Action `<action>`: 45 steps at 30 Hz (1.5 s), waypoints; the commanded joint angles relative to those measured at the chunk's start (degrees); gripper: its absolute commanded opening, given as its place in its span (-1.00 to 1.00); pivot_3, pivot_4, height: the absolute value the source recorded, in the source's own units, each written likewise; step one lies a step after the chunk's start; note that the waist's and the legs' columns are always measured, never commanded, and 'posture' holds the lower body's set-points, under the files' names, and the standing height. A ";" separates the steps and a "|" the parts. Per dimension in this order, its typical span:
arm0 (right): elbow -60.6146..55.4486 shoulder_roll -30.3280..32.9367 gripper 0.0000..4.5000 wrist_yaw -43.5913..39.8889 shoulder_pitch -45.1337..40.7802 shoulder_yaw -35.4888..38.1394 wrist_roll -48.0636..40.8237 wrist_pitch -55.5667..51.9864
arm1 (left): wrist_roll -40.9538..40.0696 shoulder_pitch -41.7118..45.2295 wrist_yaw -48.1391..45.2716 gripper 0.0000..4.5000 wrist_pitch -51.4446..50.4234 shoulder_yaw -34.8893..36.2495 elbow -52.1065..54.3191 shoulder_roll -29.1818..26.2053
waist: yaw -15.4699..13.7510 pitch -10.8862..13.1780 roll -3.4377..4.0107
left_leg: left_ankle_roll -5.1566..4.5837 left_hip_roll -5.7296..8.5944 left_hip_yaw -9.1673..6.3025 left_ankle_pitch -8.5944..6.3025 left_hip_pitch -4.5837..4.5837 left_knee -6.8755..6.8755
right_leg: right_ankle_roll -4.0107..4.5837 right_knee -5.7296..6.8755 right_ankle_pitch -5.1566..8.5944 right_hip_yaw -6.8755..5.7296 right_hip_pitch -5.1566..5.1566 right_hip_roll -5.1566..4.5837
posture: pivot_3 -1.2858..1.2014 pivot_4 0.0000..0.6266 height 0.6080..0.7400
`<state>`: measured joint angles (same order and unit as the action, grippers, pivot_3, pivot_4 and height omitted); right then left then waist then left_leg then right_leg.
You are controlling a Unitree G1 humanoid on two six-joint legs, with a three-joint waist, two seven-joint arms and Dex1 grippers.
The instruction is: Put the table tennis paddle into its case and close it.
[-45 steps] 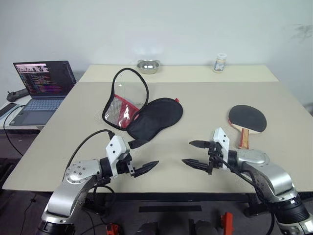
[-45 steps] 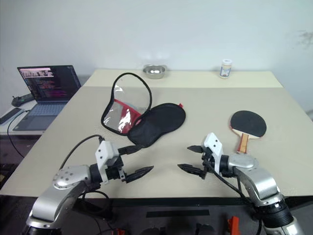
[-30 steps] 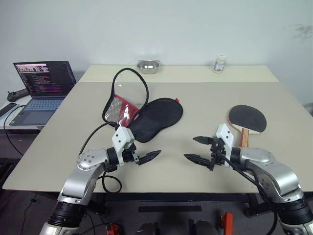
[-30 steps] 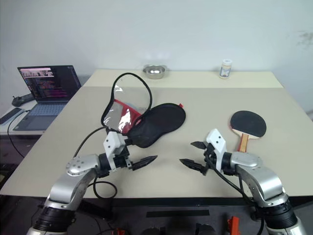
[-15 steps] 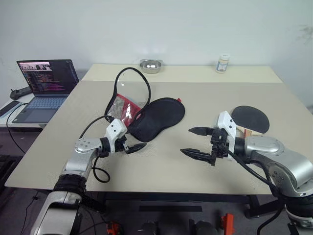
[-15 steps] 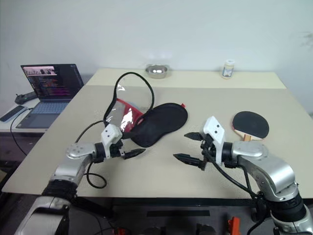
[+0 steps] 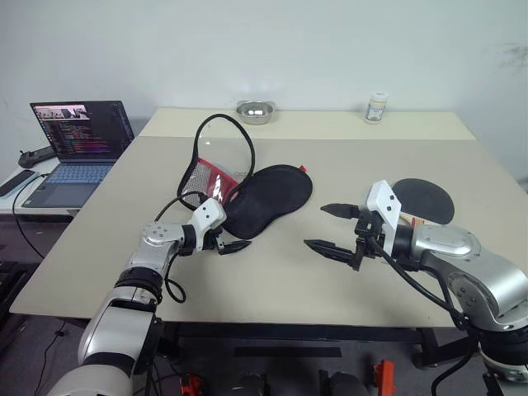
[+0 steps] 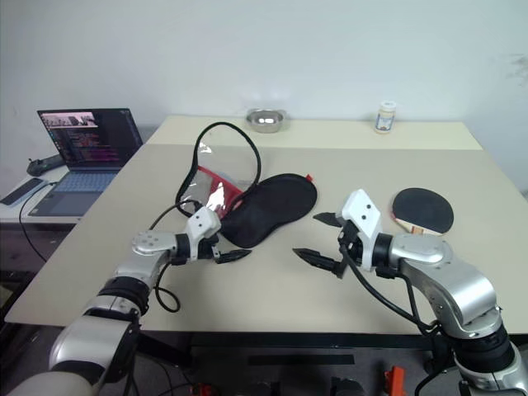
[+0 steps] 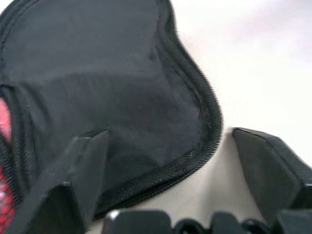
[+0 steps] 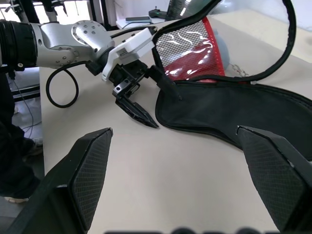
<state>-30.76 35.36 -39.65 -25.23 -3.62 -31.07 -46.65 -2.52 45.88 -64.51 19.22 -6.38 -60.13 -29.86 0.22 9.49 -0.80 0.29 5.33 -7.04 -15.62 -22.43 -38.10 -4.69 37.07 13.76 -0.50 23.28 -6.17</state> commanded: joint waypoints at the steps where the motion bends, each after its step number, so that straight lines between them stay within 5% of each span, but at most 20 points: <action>1: -1.35 -0.06 1.00 0.47 0.29 1.03 0.03 1.50 | 1.25 -0.24 -2.29 0.30 -0.02 -0.12 -1.09 -1.00 | 0.06 0.00 0.00 | 0.00 0.00 0.00 0.00 0.00 0.00 | 0.00 0.00 0.00 0.00 0.00 0.00 | 0.03 -0.52 1.00; 9: -0.12 -0.23 1.00 1.60 0.35 2.22 0.87 2.67 | 0.19 -1.86 -4.47 -0.96 -1.61 1.05 0.52 -1.48 | 0.70 -0.01 0.01 | -0.01 -0.01 0.01 0.00 0.02 0.00 | 0.00 0.01 0.00 0.02 0.00 0.01 | 0.03 -0.52 1.00; 10: 0.12 -0.13 1.00 1.74 0.29 2.48 0.94 2.84 | -0.03 -1.94 -4.42 -0.98 -1.95 1.26 0.95 -1.17 | 0.76 -0.01 0.01 | -0.01 -0.01 0.01 0.00 0.02 0.00 | 0.00 0.01 0.00 0.02 0.00 0.01 | 0.03 -0.52 1.00; 23: 1.77 4.16 1.00 0.20 0.93 5.73 1.21 3.25 | -4.26 -3.71 -5.10 -0.98 -13.83 -0.11 17.82 11.80 | -0.06 -0.01 -0.02 | 0.06 0.01 -0.01 0.05 -0.13 -0.05 | -0.01 -0.07 0.00 -0.01 0.03 -0.01 | 0.03 -0.52 1.00; 39: -0.07 7.51 1.00 0.17 4.41 8.35 0.29 2.31 | -1.92 1.81 -1.89 -0.98 -13.59 -2.18 11.39 19.80 | -0.09 0.00 -0.03 | 0.05 0.02 -0.01 0.05 -0.12 -0.05 | -0.01 -0.09 0.00 -0.02 0.01 -0.01 | 0.03 -0.52 1.00; 45: -0.39 7.31 1.00 0.31 4.81 8.17 0.16 2.29 | -3.01 1.38 -2.04 -0.25 -14.86 -1.56 12.62 20.79 | -0.09 0.00 -0.04 | 0.05 0.02 -0.01 0.05 -0.12 -0.05 | -0.01 -0.09 0.00 -0.01 0.01 -0.01 | 0.03 -0.52 1.00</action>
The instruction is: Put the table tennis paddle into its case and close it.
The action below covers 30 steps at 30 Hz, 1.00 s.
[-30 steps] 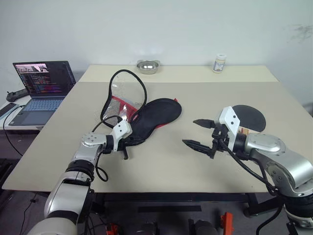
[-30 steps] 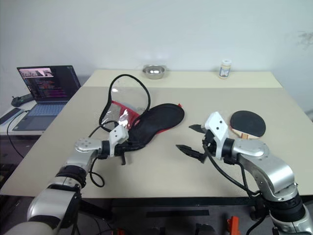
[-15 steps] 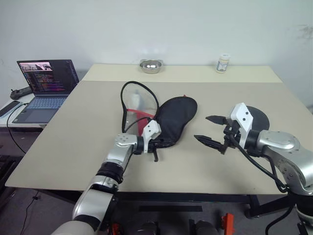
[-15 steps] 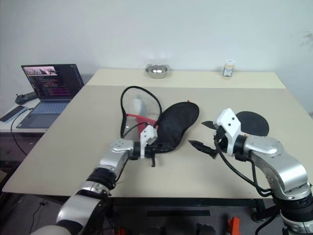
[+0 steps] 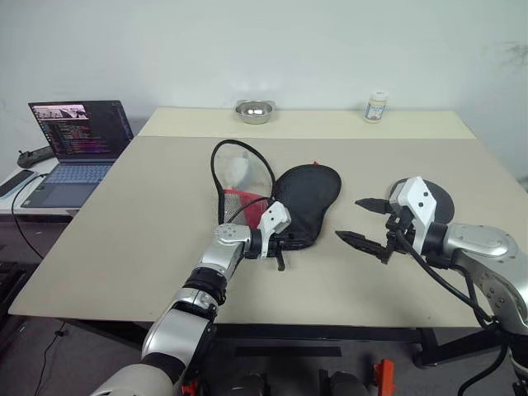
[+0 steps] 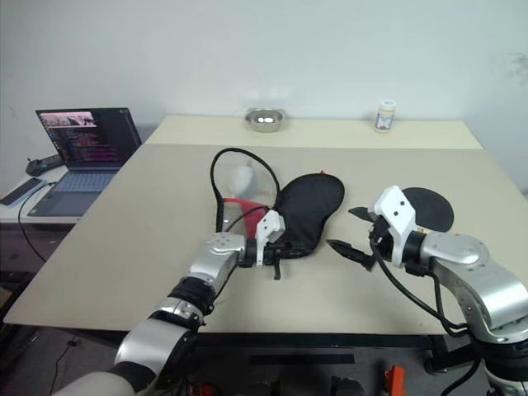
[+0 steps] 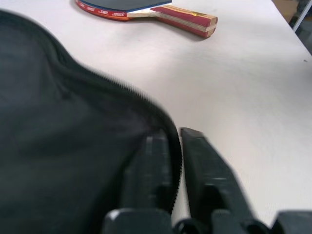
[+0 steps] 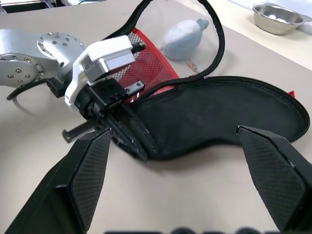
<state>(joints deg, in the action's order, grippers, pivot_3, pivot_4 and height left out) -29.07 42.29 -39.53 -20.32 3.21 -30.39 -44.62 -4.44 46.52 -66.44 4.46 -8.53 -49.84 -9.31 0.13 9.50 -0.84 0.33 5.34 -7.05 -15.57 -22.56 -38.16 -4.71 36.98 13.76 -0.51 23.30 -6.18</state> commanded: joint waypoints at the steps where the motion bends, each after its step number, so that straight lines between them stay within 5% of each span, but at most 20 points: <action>1: -1.97 0.36 1.00 0.15 -0.22 1.27 -0.57 0.26 | -1.23 0.29 -0.16 -0.06 -0.11 0.64 3.33 0.10 | 0.03 0.00 0.00 | 0.01 0.00 0.00 0.00 0.00 0.00 | 0.00 0.00 0.00 0.00 0.00 0.00 | 0.03 -0.52 1.00; 7: -0.09 -1.08 1.00 1.27 -1.69 1.83 -1.31 -0.49 | -4.48 -5.37 -1.33 0.84 -3.82 2.06 17.45 -3.57 | 0.26 0.00 0.00 | 0.05 -0.02 0.01 0.03 0.01 0.01 | 0.00 0.00 0.00 0.05 0.01 0.00 | 0.03 -0.52 1.00; 12: 3.20 -5.87 1.00 6.81 -4.42 1.89 -0.65 -2.57 | -7.77 -9.69 -1.13 0.84 -10.72 4.79 30.19 -11.42 | 0.76 0.00 0.01 | 0.07 -0.06 0.00 0.04 0.04 0.03 | 0.02 0.05 -0.01 0.07 0.04 0.02 | 0.03 -0.52 1.00; 22: 13.75 -16.97 1.00 16.47 -9.43 -2.20 2.09 -8.24 | -11.73 -8.67 -2.69 0.84 -16.30 11.16 31.39 -25.45 | 1.36 -0.01 0.02 | 0.15 -0.04 0.00 0.08 0.03 0.07 | 0.03 0.03 -0.01 0.08 0.08 0.02 | 0.03 -0.52 1.00; 30: 20.05 -24.73 1.00 22.83 -9.74 -6.07 6.90 -9.38 | -16.74 -6.95 -5.03 0.84 -21.20 14.07 31.22 -28.94 | 1.50 -0.01 0.03 | 0.16 -0.03 0.00 0.09 -0.03 0.08 | 0.03 0.08 -0.01 0.09 0.20 0.01 | 0.03 -0.52 1.00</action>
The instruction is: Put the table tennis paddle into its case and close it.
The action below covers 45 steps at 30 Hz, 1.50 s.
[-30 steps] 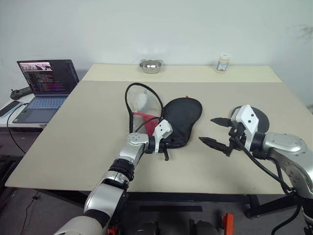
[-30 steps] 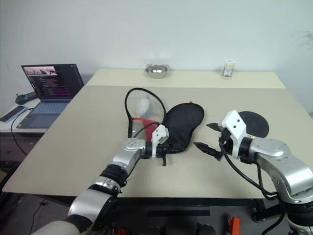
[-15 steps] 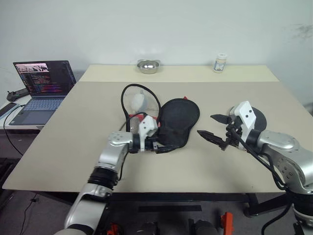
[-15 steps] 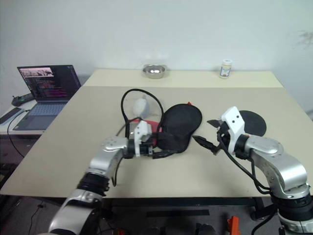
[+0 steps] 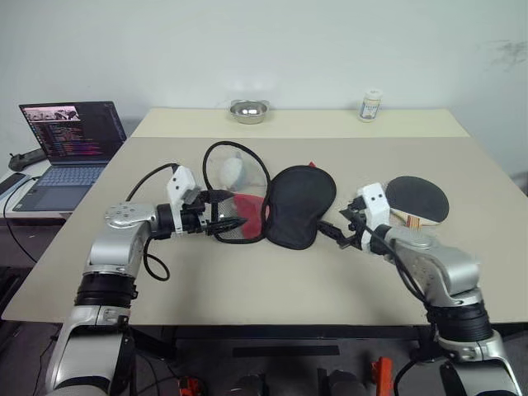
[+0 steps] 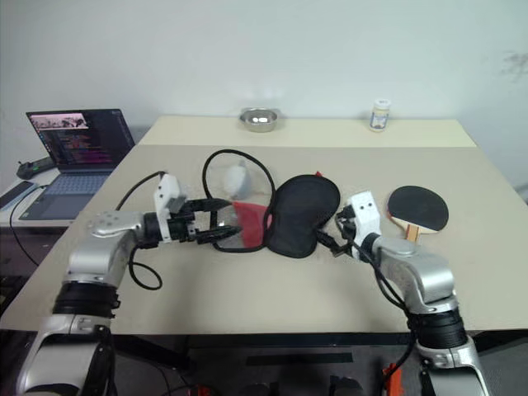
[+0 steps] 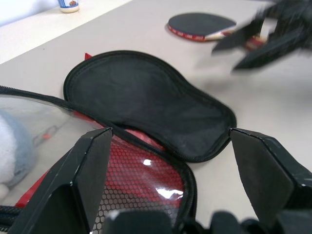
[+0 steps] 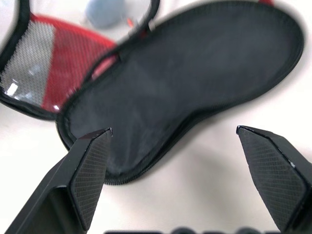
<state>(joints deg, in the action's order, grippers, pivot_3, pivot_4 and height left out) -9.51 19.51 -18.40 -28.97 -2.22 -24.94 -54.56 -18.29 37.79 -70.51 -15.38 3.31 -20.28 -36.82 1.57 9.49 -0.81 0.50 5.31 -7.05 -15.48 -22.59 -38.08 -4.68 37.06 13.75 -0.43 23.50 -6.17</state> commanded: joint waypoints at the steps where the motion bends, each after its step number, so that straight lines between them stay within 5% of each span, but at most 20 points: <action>1: 1.86 -2.91 1.00 1.99 -1.41 -1.60 2.44 1.36 | -3.12 1.81 -1.38 0.84 -1.52 2.24 1.71 -1.71 | 0.13 0.00 0.00 | 0.00 0.00 0.00 0.00 0.00 0.00 | 0.00 0.00 0.00 0.01 0.00 0.00 | 0.03 -0.52 1.00; 17: 17.70 -11.58 1.00 1.39 -8.27 -5.72 9.80 7.90 | -5.91 -3.46 -11.98 0.84 -1.63 1.90 6.49 -10.32 | 1.18 0.00 0.02 | 0.05 -0.02 0.10 0.03 0.02 0.08 | 0.01 0.08 -0.01 0.16 0.16 0.03 | 0.03 -0.52 1.00; 20: 18.03 -12.53 0.73 1.04 -8.92 -5.20 9.60 7.48 | -7.06 -4.75 -12.44 0.85 -2.43 2.54 9.24 -11.21 | 1.27 0.00 0.02 | 0.06 -0.04 0.10 0.04 0.03 0.06 | 0.04 0.13 -0.02 0.17 0.16 0.05 | 0.03 -0.52 1.00; 31: 19.03 -13.85 -0.96 1.54 -9.71 -3.70 10.31 7.49 | -10.07 -9.18 -12.21 0.85 -5.04 2.55 16.57 -13.21 | 1.59 0.01 0.03 | 0.07 -0.04 0.23 0.04 0.00 0.12 | 0.04 0.18 -0.03 0.36 0.31 0.06 | 0.03 -0.52 1.00; 45: 13.10 -5.31 -0.98 -0.44 -10.04 6.02 6.03 -1.04 | -8.66 -6.47 -12.14 0.85 -4.05 -1.42 16.24 -10.30 | 1.31 0.01 0.03 | 0.06 -0.04 0.34 0.03 -0.04 0.13 | 0.04 0.18 -0.03 0.44 0.37 0.07 | 0.03 -0.52 1.00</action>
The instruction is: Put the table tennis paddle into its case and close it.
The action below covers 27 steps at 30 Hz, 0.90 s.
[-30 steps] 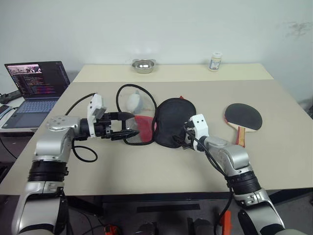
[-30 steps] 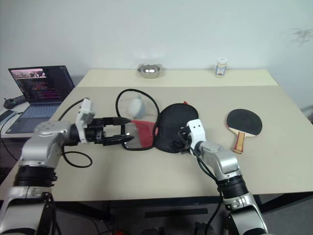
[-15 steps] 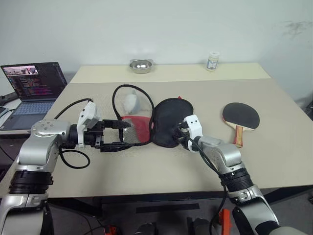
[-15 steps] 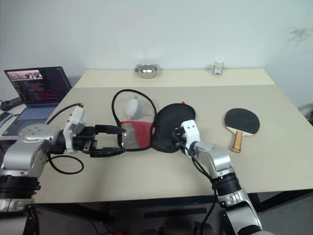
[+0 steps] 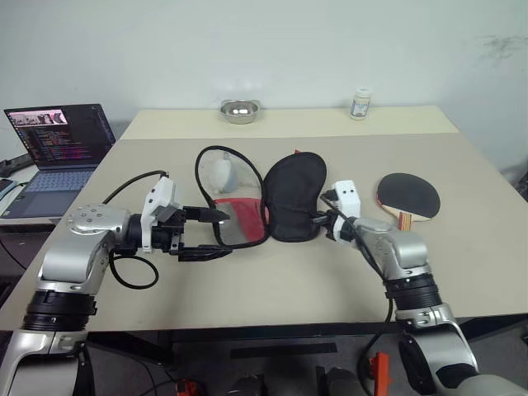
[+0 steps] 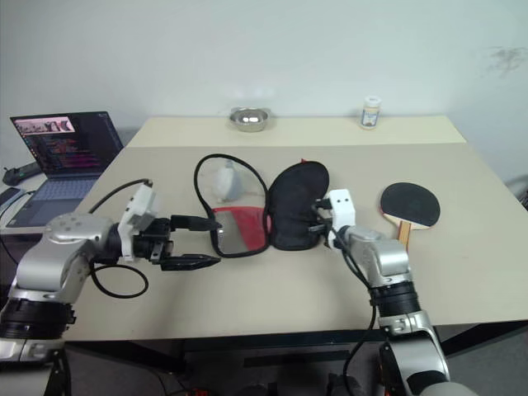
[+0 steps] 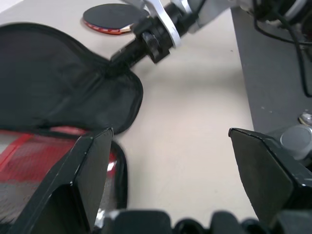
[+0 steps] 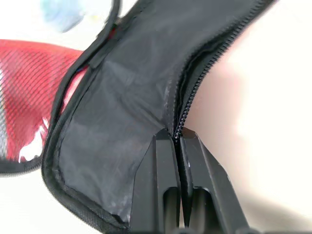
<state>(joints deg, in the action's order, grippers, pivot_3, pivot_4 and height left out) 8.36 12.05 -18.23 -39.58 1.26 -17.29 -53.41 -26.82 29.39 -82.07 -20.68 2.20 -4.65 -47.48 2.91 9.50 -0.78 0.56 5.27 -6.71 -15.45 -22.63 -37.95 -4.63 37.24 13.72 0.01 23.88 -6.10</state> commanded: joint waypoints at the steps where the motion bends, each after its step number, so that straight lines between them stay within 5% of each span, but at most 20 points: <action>1: -5.53 2.78 -0.98 -0.65 1.10 2.96 -1.84 -2.96 | -0.08 2.22 -0.66 0.85 1.40 -0.58 0.40 0.63 | -0.06 0.00 0.00 | 0.00 -0.01 0.03 0.00 0.00 0.00 | 0.00 0.00 0.00 0.02 0.00 0.00 | 0.03 -0.52 1.00; 16: -19.12 4.07 -0.98 4.67 8.41 14.43 -6.98 -15.02 | 2.78 8.67 -2.36 0.85 5.55 -4.83 -6.94 4.97 | -0.29 0.00 -0.01 | -0.25 -0.01 0.57 -0.10 0.05 -0.06 | -0.02 0.47 0.00 0.57 0.28 0.03 | 0.03 -0.52 1.00; 25: -18.39 3.87 -0.98 4.36 8.29 12.07 -7.39 -14.44 | 3.81 10.15 -3.55 0.85 8.34 -5.26 -10.74 6.19 | -0.13 0.00 -0.01 | -0.28 -0.01 0.64 -0.09 0.10 -0.08 | -0.02 0.54 0.00 0.64 0.28 0.03 | 0.03 -0.52 1.00; 27: -17.15 4.41 -0.80 4.13 7.97 11.43 -6.59 -13.15 | 3.81 10.03 -3.57 0.85 8.57 -5.26 -10.78 6.27 | -0.08 0.00 -0.01 | -0.28 -0.02 0.64 -0.09 0.11 -0.07 | -0.02 0.55 0.00 0.65 0.29 0.04 | 0.03 -0.52 1.00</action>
<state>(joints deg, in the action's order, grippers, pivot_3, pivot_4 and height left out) -8.50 15.76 -13.65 -30.47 12.90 -23.86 -68.46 -22.89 38.27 -84.65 -13.11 -3.66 -16.13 -41.12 2.84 9.50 -0.79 0.28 5.25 -6.07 -15.54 -22.52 -38.02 -4.65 37.79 13.73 0.66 24.17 -6.06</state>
